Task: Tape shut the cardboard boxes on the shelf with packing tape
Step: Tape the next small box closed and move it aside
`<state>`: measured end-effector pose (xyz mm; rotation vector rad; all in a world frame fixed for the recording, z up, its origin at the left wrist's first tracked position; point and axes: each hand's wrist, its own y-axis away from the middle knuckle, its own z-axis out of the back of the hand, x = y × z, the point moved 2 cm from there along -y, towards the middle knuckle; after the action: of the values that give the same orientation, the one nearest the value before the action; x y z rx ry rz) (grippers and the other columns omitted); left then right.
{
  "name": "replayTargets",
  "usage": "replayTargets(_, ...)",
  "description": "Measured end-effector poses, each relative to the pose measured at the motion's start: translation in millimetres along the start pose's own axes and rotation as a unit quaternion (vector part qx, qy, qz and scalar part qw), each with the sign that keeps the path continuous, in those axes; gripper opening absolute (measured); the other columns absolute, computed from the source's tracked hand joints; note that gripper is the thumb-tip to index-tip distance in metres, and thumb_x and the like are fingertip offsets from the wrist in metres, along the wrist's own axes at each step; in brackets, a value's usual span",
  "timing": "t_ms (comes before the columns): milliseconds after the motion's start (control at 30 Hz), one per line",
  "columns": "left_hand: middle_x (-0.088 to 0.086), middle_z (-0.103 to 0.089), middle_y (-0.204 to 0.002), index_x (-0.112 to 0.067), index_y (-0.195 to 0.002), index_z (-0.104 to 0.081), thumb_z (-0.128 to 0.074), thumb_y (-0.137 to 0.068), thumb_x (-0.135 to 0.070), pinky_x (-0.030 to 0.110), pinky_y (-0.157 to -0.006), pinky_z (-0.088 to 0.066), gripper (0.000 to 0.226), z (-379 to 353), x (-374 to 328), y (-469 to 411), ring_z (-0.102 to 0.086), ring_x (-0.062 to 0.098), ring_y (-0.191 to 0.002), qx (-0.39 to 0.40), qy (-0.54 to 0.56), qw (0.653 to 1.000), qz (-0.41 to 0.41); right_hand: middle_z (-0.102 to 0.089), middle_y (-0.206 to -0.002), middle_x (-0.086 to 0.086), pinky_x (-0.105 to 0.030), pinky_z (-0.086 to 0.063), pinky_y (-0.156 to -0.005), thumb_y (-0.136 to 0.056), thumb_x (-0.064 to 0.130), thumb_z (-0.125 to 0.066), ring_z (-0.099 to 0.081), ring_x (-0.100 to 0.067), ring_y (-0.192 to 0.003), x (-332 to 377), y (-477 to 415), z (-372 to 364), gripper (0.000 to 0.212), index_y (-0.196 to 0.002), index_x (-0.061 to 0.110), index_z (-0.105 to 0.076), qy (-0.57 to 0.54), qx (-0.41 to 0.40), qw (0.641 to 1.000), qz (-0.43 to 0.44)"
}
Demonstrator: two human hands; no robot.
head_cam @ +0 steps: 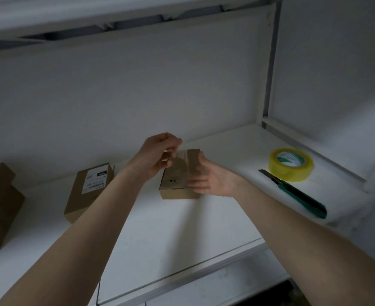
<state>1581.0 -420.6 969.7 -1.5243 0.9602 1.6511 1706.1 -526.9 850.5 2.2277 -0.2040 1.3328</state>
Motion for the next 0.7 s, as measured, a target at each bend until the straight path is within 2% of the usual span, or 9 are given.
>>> replayTargets(100,-0.005,-0.046,-0.062,-0.020,-0.065,-0.052,-0.063,-0.088,-0.012,0.016,-0.040,-0.030,0.026,-0.9,-0.3,-2.8,-0.046,0.006,-0.050,0.004,0.021,1.000,0.010,-0.056,-0.135,-0.021,-0.045,-0.046,-0.102,-0.062,0.070,-0.063,-0.057,-0.035,-0.120,-6.1,4.8,-6.5,0.108,-0.147,0.010,-0.034,-0.010,0.010,0.999,-0.032)
replayTargets(200,-0.005,-0.048,-0.063,-0.020,-0.067,-0.052,-0.062,-0.089,-0.013,0.015,-0.040,-0.031,0.025,0.2,0.2,-4.9,-0.047,0.005,-0.049,0.012,0.044,0.999,0.013,-0.067,-0.121,-0.014,-0.041,-0.049,-0.098,-0.067,0.070,-0.064,-0.063,-0.029,-0.114,-4.6,9.4,-13.4,0.093,-0.134,0.006,-0.051,-0.011,0.009,0.999,-0.030)
replayTargets(267,-0.005,-0.050,-0.063,-0.020,-0.067,-0.053,-0.062,-0.089,-0.013,0.014,-0.040,-0.033,0.024,4.0,1.3,-5.7,-0.048,0.005,-0.049,0.017,0.049,0.999,0.017,-0.074,-0.105,-0.006,-0.033,-0.052,-0.085,-0.078,0.055,-0.067,-0.069,-0.021,-0.098,-0.3,10.1,-15.4,0.061,-0.118,0.010,-0.062,-0.066,-0.018,0.998,-0.015)
replayTargets(333,-0.006,-0.051,-0.063,-0.019,-0.068,-0.054,-0.063,-0.089,-0.014,0.014,-0.040,-0.035,0.023,11.6,4.9,-7.2,-0.048,0.006,-0.050,0.014,0.051,0.998,0.026,-0.074,-0.083,-0.001,-0.025,-0.051,-0.066,-0.086,0.031,-0.069,-0.070,-0.013,-0.073,5.7,10.4,-13.9,0.024,-0.101,0.013,-0.066,-0.114,-0.060,0.992,0.000)
replayTargets(400,-0.004,-0.049,-0.063,-0.019,-0.069,-0.054,-0.064,-0.088,-0.015,0.015,-0.040,-0.035,0.022,23.0,12.2,-9.2,-0.047,0.007,-0.052,-0.003,0.052,0.998,0.041,-0.070,-0.067,0.002,-0.019,-0.047,-0.054,-0.089,0.018,-0.067,-0.065,-0.008,-0.056,11.4,10.6,-10.7,0.004,-0.089,0.014,-0.065,-0.115,-0.094,0.989,0.012)
replayTargets(533,-0.004,-0.056,-0.061,-0.016,-0.074,-0.059,-0.069,-0.086,-0.018,0.016,-0.043,-0.037,0.015,47.5,37.8,-13.7,-0.053,0.009,-0.055,-0.057,-0.012,0.996,0.070,-0.065,-0.057,0.005,-0.015,-0.044,-0.046,-0.089,0.013,-0.069,-0.059,-0.003,-0.046,15.8,7.2,-6.9,0.007,-0.084,0.013,-0.065,-0.060,-0.177,0.981,0.045)
replayTargets(633,-0.001,-0.064,-0.060,-0.010,-0.076,-0.065,-0.072,-0.084,-0.019,0.016,-0.044,-0.038,0.013,63.2,65.1,-20.3,-0.057,0.013,-0.062,-0.115,-0.065,0.989,0.066,-0.062,-0.051,0.003,-0.015,-0.040,-0.039,-0.086,0.012,-0.073,-0.053,-0.003,-0.039,13.7,2.0,-8.5,0.015,-0.076,0.010,-0.063,0.027,-0.247,0.966,0.076)
replayTargets(700,0.004,-0.066,-0.061,-0.008,-0.073,-0.067,-0.073,-0.083,-0.017,0.016,-0.041,-0.037,0.015,69.8,82.9,-26.2,-0.056,0.016,-0.060,-0.145,-0.082,0.985,0.049,-0.062,-0.054,-0.002,-0.017,-0.037,-0.040,-0.085,0.017,-0.075,-0.049,-0.007,-0.039,11.9,-4.5,-10.1,0.021,-0.070,0.008,-0.063,0.108,-0.281,0.949,0.093)
